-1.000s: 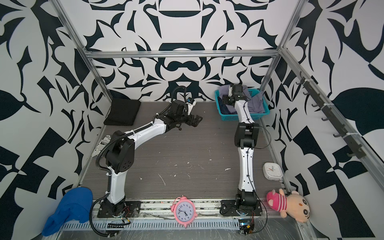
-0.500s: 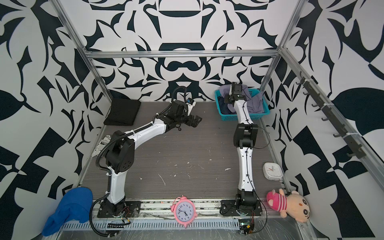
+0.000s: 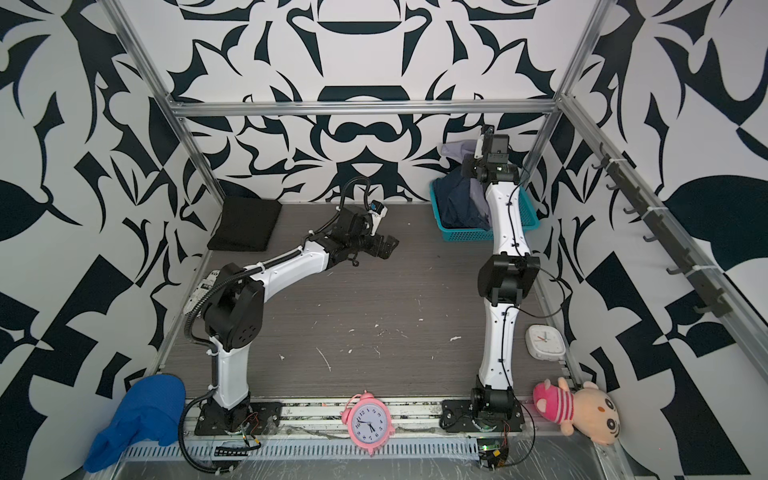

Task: Fold and stack the skirts
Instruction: 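Lower the right gripper into the teal basket and grasp the lavender skirt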

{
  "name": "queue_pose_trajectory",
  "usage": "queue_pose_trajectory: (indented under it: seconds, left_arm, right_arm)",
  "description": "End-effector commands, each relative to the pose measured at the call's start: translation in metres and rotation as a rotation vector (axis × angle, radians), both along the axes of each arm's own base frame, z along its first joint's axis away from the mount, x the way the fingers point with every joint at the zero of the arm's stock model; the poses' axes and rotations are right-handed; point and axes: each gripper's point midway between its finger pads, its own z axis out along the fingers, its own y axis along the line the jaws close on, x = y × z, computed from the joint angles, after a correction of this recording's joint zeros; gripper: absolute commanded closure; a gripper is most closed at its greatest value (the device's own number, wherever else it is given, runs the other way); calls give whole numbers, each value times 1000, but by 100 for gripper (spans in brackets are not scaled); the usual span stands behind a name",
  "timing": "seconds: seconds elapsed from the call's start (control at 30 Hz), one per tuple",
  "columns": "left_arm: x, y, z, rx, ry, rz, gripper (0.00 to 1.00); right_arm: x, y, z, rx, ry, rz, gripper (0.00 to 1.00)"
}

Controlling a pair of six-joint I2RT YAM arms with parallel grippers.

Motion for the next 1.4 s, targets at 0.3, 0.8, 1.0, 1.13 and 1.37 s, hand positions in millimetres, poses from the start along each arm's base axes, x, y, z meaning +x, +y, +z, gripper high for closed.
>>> queue_pose_trajectory:
  seconds: [0.3, 0.8, 1.0, 1.13, 1.37]
  left_arm:
    - [2, 13, 17, 4, -67, 40, 1]
    - [10, 10, 14, 11, -62, 37, 0]
    - [11, 9, 14, 14, -61, 36, 1]
    - [11, 9, 15, 14, -61, 35, 1]
    - [11, 8, 16, 13, -62, 32, 1]
  right_arm:
    - [12, -7, -26, -66, 7, 0, 92]
    - [-1, -22, -54, 46, 37, 16, 93]
    - [-8, -33, -46, 40, 25, -1, 64]
    - [-14, -41, -43, 50, 27, -8, 58]
    - [-18, -43, -53, 72, 42, 13, 63]
